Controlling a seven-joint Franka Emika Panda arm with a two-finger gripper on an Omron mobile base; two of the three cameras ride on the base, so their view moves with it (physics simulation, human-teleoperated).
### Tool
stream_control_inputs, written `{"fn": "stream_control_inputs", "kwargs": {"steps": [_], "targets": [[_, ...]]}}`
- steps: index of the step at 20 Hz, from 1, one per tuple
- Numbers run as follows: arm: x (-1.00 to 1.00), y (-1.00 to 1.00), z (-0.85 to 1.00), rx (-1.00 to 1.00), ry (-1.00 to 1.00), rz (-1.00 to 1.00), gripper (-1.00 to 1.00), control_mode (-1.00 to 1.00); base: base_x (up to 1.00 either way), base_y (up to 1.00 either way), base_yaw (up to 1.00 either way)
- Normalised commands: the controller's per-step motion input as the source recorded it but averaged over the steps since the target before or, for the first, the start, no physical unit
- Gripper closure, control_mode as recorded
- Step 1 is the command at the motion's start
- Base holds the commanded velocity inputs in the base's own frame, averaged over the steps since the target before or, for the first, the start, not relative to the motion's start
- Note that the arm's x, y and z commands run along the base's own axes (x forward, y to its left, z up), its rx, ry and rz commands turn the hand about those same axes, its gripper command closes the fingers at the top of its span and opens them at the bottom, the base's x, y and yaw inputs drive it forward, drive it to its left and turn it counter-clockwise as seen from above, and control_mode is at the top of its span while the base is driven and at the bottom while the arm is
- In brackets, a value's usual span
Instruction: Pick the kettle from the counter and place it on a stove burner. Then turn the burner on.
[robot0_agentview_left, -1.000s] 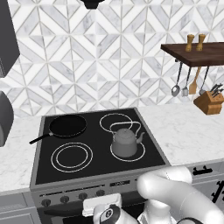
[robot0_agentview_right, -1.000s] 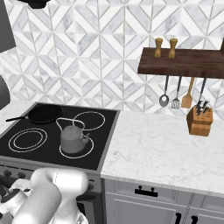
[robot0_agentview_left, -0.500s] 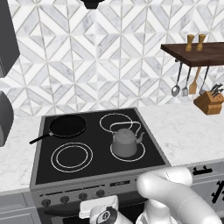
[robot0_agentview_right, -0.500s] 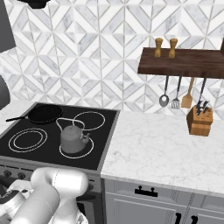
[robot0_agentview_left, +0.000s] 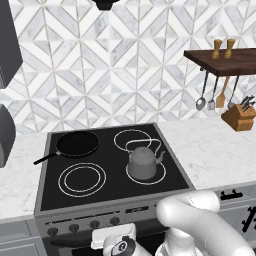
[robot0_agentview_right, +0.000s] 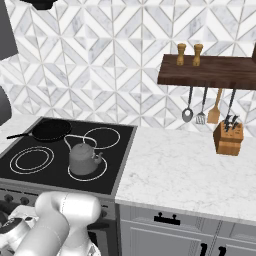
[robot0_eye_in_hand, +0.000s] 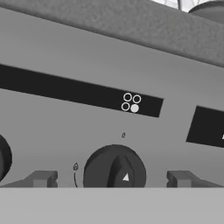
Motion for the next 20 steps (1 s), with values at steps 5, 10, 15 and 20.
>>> {"fn": "stream_control_inputs", "kwargs": {"steps": [5, 10, 15, 20], "targets": [[0.0, -0.15, 0.0, 0.0, 0.0, 0.0, -1.0, -1.0, 0.0, 0.0, 0.0], [0.0, 0.0, 0.0, 0.0, 0.0, 0.0, 1.0, -1.0, 0.0, 0.0, 0.0], [0.01, 0.0, 0.0, 0.0, 0.0, 0.0, 1.0, -1.0, 0.0, 0.0, 0.0], [0.14, 0.25, 0.0, -0.1, 0.13, 0.0, 1.0, -1.0, 0.0, 0.0, 0.0]]}}
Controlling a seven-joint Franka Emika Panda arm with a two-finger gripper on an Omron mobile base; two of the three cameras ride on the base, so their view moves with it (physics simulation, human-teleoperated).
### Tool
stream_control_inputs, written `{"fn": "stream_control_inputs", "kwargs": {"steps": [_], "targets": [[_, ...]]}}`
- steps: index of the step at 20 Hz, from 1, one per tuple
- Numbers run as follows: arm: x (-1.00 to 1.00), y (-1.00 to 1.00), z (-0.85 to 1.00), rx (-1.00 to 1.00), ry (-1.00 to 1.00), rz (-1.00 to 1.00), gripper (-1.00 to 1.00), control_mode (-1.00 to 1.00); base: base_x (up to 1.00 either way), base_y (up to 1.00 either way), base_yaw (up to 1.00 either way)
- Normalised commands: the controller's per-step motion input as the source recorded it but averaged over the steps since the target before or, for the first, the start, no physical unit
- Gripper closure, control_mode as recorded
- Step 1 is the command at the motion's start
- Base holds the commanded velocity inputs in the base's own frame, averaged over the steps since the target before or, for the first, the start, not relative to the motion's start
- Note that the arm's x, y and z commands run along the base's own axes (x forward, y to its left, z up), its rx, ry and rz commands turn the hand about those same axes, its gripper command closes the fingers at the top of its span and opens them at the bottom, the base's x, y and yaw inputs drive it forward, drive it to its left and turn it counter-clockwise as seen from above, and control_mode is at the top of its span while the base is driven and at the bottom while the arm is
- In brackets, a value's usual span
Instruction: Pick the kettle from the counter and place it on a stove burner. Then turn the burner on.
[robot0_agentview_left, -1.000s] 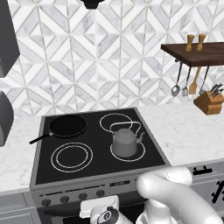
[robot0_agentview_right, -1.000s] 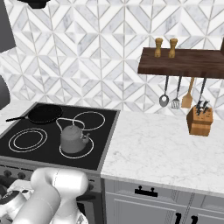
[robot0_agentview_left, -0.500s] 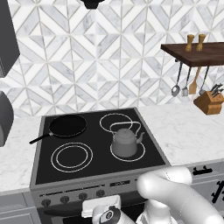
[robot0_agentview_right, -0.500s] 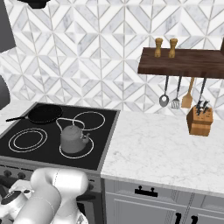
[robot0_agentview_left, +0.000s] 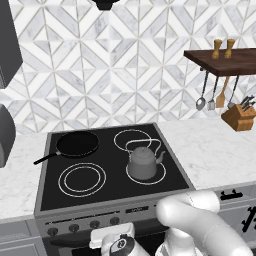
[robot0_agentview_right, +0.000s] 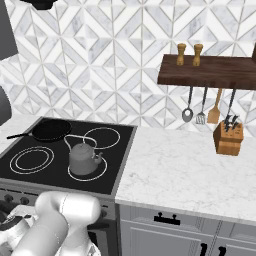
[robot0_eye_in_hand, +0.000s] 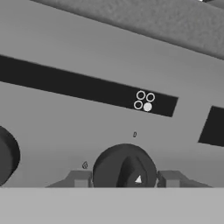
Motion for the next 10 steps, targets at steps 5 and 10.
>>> {"fn": "stream_control_inputs", "kwargs": {"steps": [5, 10], "targets": [[0.06, 0.51, -0.02, -0.31, 0.28, 0.08, 1.0, -1.0, 0.0, 0.0, 0.0], [0.16, 0.55, -0.01, -0.35, 0.29, 0.15, 1.0, -1.0, 0.0, 0.0, 0.0]]}}
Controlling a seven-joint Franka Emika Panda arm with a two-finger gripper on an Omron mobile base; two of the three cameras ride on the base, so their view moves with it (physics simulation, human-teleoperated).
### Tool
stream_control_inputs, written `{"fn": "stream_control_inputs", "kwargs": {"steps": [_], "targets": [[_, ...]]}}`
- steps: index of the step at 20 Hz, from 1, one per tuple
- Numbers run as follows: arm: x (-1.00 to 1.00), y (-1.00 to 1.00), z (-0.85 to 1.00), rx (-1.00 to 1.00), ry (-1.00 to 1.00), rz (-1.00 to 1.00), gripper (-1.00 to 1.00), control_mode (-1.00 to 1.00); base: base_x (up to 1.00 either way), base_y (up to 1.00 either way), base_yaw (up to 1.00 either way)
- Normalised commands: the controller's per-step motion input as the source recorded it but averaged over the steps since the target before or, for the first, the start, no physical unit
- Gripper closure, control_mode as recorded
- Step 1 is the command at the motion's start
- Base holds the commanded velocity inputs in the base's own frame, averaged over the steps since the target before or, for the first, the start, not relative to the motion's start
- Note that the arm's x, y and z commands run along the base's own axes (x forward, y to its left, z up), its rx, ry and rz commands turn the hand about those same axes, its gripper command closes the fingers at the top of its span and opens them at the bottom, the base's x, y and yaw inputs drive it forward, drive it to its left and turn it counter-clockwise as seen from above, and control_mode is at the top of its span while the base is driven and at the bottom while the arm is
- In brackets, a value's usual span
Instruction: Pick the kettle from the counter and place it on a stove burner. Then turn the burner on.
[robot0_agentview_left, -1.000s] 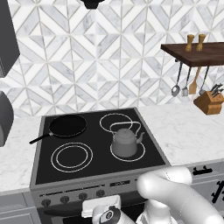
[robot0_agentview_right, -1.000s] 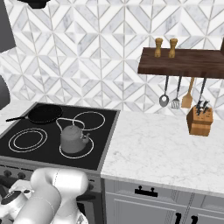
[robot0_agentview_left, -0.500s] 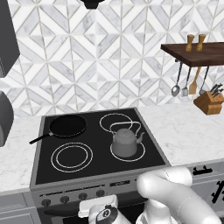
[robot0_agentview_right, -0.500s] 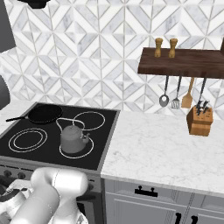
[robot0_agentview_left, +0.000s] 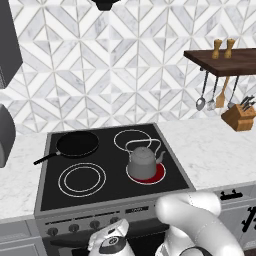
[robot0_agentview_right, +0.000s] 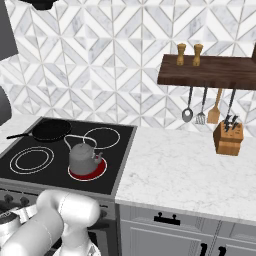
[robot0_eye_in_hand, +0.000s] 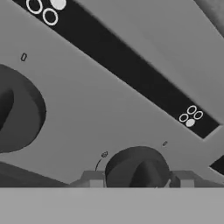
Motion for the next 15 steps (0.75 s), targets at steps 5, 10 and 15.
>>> {"fn": "stream_control_inputs", "kwargs": {"steps": [5, 10, 15], "targets": [[0.07, 0.49, 0.0, -0.32, 0.21, 0.18, 1.0, -1.0, 0.0, 0.0, 0.0], [0.0, 0.46, 0.0, -0.25, 0.09, 0.13, 1.0, -1.0, 0.0, 0.0, 0.0], [0.0, 0.11, 0.0, -0.05, 0.04, 0.02, 1.0, -1.0, 0.0, 0.0, 0.0]]}}
